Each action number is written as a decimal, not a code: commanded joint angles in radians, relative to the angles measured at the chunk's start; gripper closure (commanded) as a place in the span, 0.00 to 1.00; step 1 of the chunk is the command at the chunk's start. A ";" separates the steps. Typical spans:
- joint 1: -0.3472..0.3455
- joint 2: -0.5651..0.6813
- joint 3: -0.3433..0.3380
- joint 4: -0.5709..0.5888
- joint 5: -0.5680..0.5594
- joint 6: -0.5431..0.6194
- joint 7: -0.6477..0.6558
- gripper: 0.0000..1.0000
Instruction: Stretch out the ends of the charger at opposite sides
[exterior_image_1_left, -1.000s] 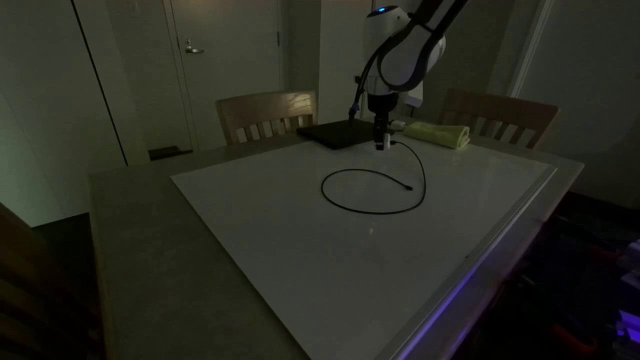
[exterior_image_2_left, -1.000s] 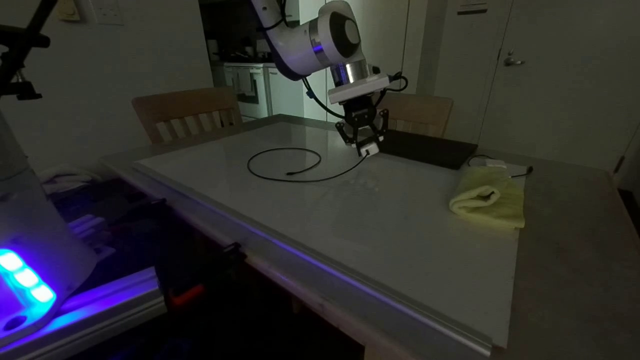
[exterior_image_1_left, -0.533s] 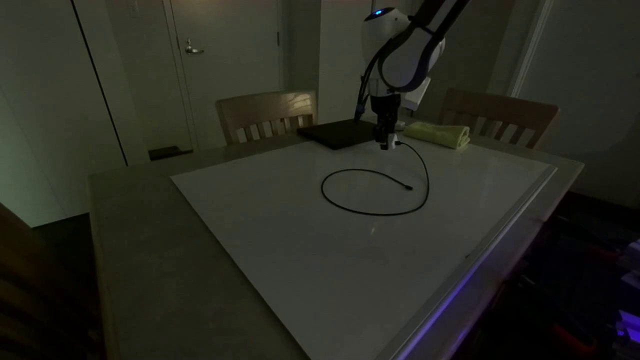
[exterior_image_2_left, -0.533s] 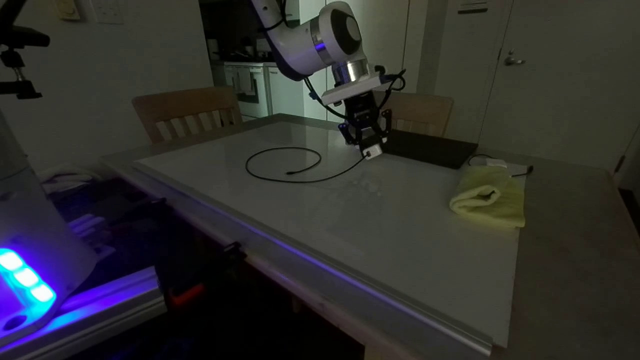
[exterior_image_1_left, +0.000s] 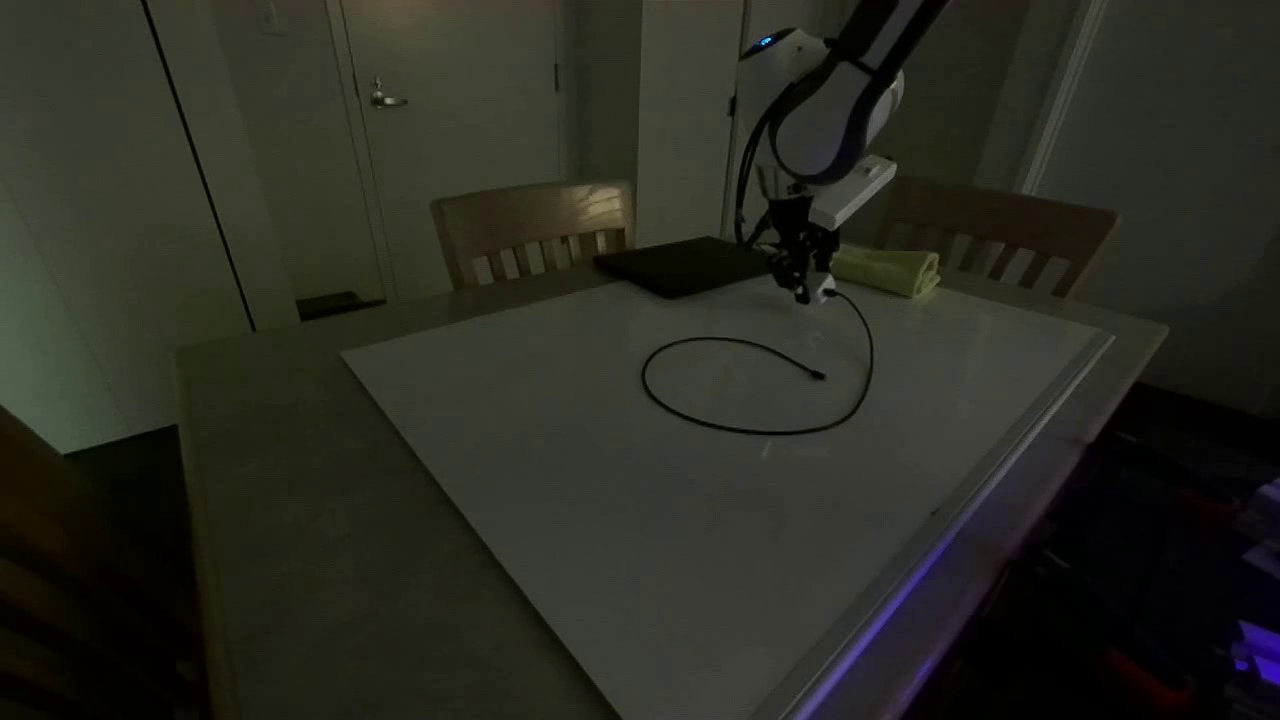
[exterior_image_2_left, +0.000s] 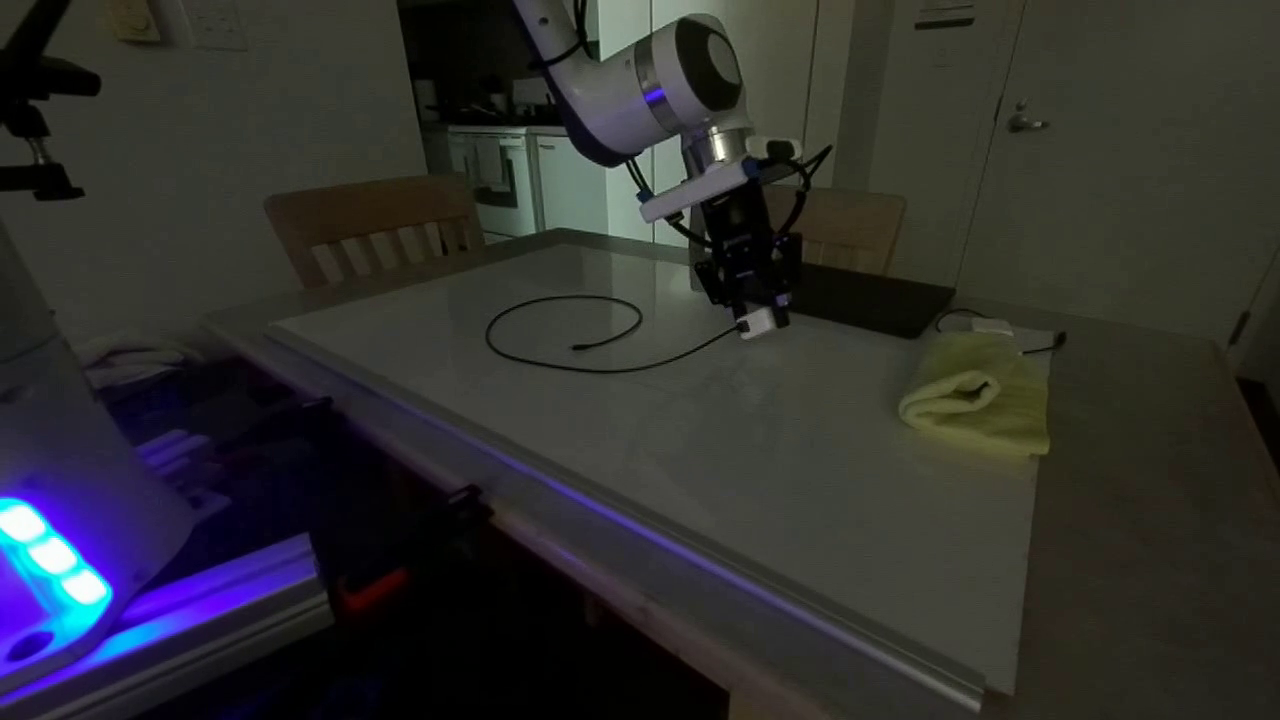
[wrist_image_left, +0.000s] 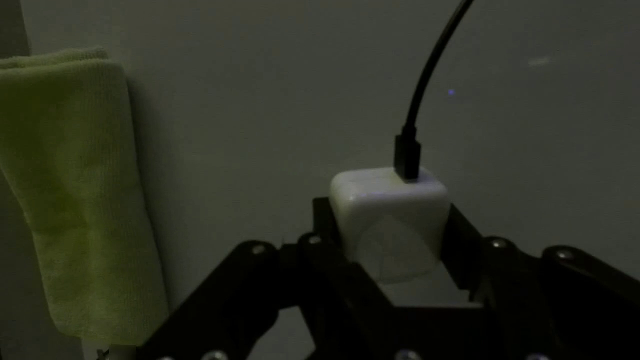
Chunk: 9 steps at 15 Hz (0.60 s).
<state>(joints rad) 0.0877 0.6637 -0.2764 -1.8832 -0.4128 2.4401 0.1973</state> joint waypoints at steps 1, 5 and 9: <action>-0.002 0.009 -0.003 0.015 -0.008 -0.022 0.044 0.72; -0.043 0.014 -0.025 0.010 0.050 -0.023 0.166 0.72; -0.148 0.013 -0.026 -0.022 0.165 0.010 0.178 0.72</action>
<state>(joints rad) 0.0151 0.6690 -0.3098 -1.8899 -0.3220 2.4277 0.3725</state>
